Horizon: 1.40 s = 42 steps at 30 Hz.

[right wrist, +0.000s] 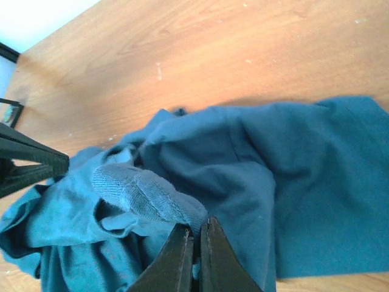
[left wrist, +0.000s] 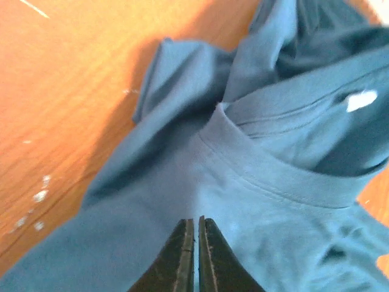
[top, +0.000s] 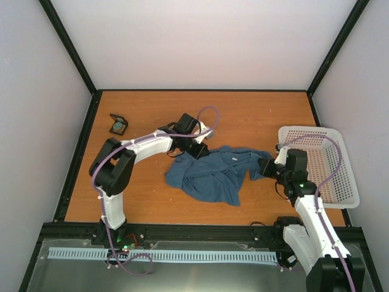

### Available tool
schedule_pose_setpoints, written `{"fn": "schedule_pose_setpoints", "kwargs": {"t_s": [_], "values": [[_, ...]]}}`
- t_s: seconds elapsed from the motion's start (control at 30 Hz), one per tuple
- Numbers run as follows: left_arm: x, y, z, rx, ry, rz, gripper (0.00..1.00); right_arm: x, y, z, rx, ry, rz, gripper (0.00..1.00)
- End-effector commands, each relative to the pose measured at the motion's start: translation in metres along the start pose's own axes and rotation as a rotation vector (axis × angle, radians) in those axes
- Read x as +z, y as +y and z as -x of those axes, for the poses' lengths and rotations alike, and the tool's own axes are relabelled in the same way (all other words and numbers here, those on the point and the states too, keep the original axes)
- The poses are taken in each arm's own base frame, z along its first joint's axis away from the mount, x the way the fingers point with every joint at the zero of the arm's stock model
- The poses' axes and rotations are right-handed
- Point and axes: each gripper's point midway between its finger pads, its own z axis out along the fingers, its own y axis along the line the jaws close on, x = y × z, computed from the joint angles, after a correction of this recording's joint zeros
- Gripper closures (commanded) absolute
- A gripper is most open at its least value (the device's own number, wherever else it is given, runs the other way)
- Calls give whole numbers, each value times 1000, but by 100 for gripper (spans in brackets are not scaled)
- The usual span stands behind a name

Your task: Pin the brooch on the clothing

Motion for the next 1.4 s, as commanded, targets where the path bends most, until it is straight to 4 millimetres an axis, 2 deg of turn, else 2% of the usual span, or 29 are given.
{"fn": "schedule_pose_setpoints", "kwargs": {"t_s": [0.0,0.1,0.13,0.2,0.23,0.27,0.43,0.47,0.57,0.63,0.7,0.77,0.83,0.97,1.0,1.07,1.17,1.27,1.37], "values": [[-56,-5,46,23,-211,141,99,-13,27,30,-57,-63,89,98],[-90,-14,65,41,-314,176,99,-18,43,49,-94,-86,129,97],[-97,-20,69,60,-337,163,97,-18,46,55,-103,-84,134,97],[-98,-41,72,129,-346,57,73,-21,56,64,-128,-78,161,97],[-93,-46,70,138,-328,16,60,-22,59,64,-138,-72,176,97],[-84,-48,67,141,-300,-19,53,-23,64,65,-153,-73,194,97],[-31,-30,50,99,-129,-72,43,-31,61,60,-154,-98,181,97],[-25,-30,49,101,-111,-87,40,-32,60,57,-148,-102,177,97],[-16,-44,41,157,-93,-208,28,-32,53,48,-125,-103,160,97],[-9,-49,35,160,-77,-261,25,-31,49,42,-118,-99,152,97],[1,-41,31,130,-64,-248,27,-30,48,39,-116,-89,153,97],[12,-35,28,104,-44,-249,34,-30,48,37,-118,-82,155,97],[14,-40,27,101,-44,-290,44,-30,48,37,-120,-86,154,97],[11,-38,31,87,-62,-267,88,-32,51,42,-128,-93,160,97],[10,-36,33,79,-64,-253,95,-33,52,44,-130,-95,160,97],[6,-34,37,77,-77,-222,99,-34,56,49,-137,-101,168,97],[-9,-29,49,74,-126,-144,99,-39,64,60,-151,-116,181,97],[-40,-29,66,97,-215,-43,99,-47,75,76,-183,-139,194,97],[-90,-25,91,109,-341,116,99,-60,94,102,-251,-184,223,97]]}}
